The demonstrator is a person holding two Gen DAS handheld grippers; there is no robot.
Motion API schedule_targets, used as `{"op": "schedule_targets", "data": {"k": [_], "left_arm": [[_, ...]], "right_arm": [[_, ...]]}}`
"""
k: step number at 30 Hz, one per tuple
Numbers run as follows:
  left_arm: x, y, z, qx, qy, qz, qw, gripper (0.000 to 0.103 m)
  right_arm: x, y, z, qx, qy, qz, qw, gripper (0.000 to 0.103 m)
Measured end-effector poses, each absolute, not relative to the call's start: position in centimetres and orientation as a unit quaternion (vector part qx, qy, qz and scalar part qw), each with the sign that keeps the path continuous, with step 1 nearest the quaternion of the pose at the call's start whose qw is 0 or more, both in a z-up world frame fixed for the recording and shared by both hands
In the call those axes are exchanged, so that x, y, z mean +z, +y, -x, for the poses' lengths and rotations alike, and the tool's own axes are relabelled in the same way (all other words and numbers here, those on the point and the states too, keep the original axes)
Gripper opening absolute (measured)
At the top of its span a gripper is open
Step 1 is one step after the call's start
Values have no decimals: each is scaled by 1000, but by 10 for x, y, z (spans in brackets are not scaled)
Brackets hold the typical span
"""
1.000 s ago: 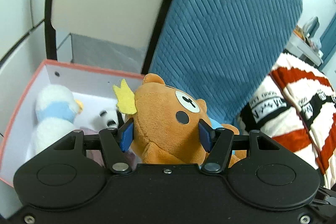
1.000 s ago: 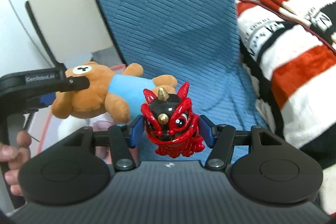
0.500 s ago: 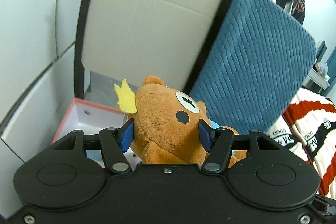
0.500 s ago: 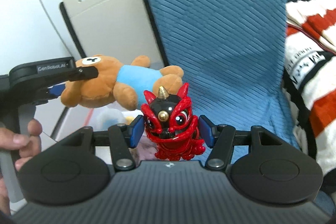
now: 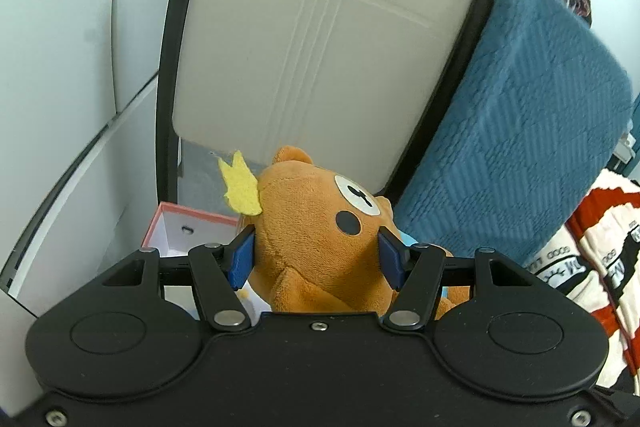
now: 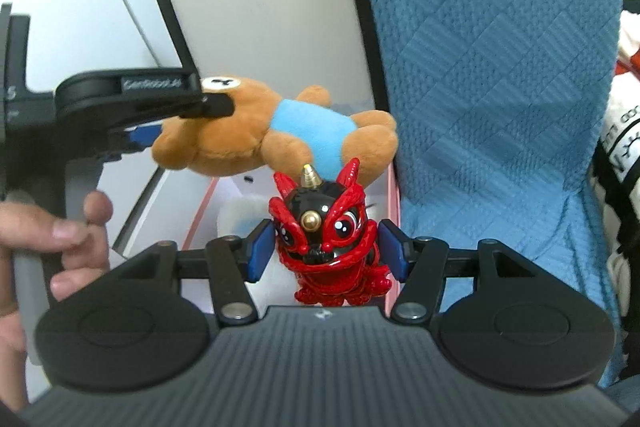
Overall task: Organize objects
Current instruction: 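Lift teddy bear with left tool while right tool carries red figurine toward box, then lower teddy into box and open left tool while right tool releases figurine inside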
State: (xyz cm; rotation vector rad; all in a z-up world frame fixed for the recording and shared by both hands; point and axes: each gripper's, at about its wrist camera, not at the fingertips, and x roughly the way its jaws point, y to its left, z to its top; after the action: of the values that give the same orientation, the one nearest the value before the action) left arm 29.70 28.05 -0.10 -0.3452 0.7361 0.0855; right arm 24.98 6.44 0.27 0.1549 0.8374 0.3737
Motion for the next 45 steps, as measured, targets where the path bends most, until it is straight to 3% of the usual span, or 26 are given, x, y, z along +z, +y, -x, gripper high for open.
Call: {"op": "schedule_targets", "data": {"k": [19, 21, 23, 26, 45], "left_arm": [[-92, 309, -329, 17, 455, 166, 875, 60], [-94, 312, -331, 16, 458, 166, 873, 62], [-92, 312, -332, 8, 459, 161, 873, 73], [-83, 314, -327, -2, 452, 174, 875, 82], [56, 289, -241, 8, 363, 131, 923, 91]], "right_arm": [[-90, 112, -279, 168, 490, -58, 853, 60], [-89, 112, -281, 173, 485, -60, 855, 59], [-87, 113, -284, 179, 486, -65, 853, 59], [-82, 112, -287, 145, 475, -77, 865, 59], [31, 97, -228, 185, 374, -82, 905, 59]]}}
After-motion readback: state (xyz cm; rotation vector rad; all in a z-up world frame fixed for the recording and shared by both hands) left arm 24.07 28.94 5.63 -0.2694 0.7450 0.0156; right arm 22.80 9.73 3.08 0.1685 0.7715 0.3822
